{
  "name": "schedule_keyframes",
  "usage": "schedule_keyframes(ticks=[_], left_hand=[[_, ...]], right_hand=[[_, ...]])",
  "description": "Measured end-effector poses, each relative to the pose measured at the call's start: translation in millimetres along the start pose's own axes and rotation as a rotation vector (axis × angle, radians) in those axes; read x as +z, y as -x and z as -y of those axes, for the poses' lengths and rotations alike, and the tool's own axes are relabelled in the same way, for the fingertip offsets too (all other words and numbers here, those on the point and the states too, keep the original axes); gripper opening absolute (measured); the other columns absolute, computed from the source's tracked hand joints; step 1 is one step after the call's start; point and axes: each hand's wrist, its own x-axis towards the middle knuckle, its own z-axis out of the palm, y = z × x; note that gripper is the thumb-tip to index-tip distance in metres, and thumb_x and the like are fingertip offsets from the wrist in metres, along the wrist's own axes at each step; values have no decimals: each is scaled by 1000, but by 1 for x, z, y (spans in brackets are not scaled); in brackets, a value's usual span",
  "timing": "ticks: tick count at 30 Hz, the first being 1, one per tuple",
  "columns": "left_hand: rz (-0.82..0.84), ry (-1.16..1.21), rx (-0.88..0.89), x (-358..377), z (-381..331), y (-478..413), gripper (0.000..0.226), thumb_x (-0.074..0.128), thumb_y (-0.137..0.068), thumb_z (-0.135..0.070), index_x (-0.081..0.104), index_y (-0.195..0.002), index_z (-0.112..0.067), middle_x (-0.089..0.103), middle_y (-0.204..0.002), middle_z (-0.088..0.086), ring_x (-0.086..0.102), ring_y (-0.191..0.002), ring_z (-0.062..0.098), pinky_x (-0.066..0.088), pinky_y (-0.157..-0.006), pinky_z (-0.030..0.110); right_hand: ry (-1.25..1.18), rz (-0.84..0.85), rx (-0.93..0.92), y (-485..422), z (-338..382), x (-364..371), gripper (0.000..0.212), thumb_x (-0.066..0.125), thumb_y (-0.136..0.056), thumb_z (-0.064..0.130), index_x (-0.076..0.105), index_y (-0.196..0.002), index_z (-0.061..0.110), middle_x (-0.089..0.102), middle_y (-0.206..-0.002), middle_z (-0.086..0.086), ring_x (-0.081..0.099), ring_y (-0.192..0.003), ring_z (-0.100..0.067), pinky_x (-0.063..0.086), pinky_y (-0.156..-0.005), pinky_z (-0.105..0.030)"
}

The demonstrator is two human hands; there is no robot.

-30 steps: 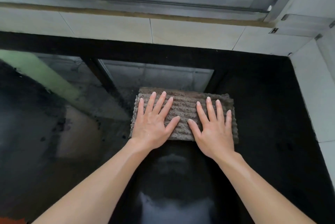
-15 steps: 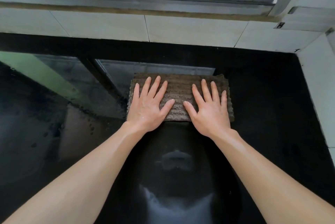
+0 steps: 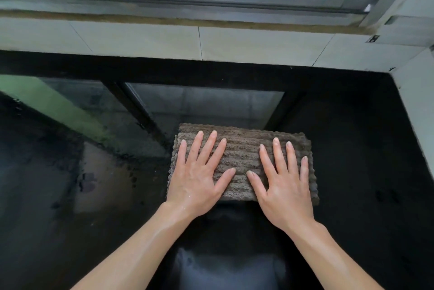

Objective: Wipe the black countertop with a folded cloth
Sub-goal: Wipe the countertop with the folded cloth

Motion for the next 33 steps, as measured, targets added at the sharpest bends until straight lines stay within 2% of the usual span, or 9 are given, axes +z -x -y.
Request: schedule_keyframes(ticks=[11, 16, 21, 33], left_hand=[[-18, -4, -11, -11, 30, -111, 74, 6, -91, -71, 2, -155, -35, -5, -165, -8, -13, -150, 16, -17, -117, 43], [-30, 2, 14, -17, 43, -159, 71, 14, -95, -69, 6, -156, -34, -1, -166, -6, -9, -150, 17, -13, -118, 43], [-19, -5, 33, -21, 54, -195, 71, 14, -95, -69, 6, -156, -33, 0, -166, -5, -7, -151, 20, -13, -117, 44], [6, -38, 28, -27, 55, -202, 70, 13, -97, -66, 3, -156, -30, -4, -166, -3, -9, -151, 22, -11, -119, 46]], right_hand=[[10, -5, 37, -116, 2, -10, 73, 5, -91, 71, -2, -154, 34, -16, -163, 3, -25, -146, -18, -21, -113, -45], [-3, 0, 31, -162, 1, -18, 72, 10, -93, 69, 2, -155, 32, -12, -164, 1, -20, -147, -21, -18, -115, -48], [1, 0, 29, -200, 0, -25, 71, 11, -94, 67, 2, -155, 31, -11, -164, -1, -17, -148, -24, -15, -116, -50], [19, 26, 26, -216, 2, -30, 72, 9, -93, 68, 0, -155, 31, -11, -164, -1, -17, -148, -25, -14, -116, -50]])
